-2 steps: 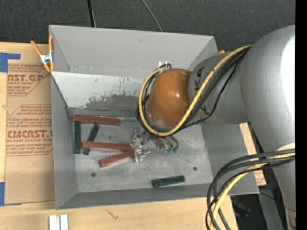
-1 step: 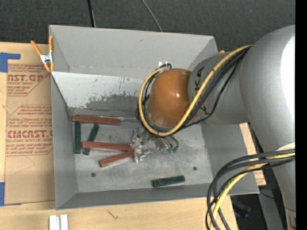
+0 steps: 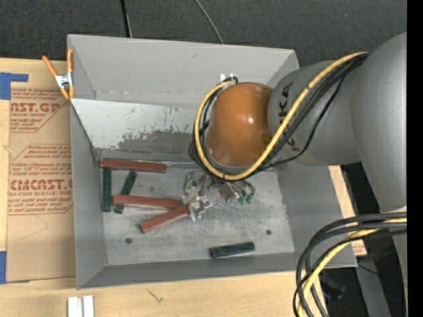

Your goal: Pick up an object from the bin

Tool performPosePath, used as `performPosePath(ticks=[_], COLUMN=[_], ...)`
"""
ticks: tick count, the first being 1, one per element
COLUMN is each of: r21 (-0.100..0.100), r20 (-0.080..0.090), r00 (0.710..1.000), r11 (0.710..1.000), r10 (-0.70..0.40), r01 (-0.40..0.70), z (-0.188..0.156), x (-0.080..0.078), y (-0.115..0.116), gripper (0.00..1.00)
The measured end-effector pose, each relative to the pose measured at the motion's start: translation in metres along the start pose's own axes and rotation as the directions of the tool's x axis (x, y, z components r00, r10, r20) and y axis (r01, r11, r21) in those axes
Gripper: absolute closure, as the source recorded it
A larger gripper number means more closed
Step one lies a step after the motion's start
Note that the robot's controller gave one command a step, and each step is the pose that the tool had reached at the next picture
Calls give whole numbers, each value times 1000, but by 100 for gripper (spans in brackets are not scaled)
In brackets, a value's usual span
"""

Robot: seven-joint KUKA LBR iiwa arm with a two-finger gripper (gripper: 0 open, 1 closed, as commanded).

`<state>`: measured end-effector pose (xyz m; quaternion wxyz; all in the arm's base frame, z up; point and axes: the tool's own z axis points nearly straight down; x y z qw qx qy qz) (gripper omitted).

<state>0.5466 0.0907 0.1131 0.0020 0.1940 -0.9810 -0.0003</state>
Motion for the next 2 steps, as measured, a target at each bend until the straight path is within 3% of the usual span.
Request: performPosePath(ticks=[1, 2], r21=[1, 1], r20=[4, 6], r00=[1000, 999], r11=[1000, 999], r10=[-14, -51], r01=[14, 51], z=[-63, -107], x=[-37, 1], y=[21, 14], gripper=[100, 100])
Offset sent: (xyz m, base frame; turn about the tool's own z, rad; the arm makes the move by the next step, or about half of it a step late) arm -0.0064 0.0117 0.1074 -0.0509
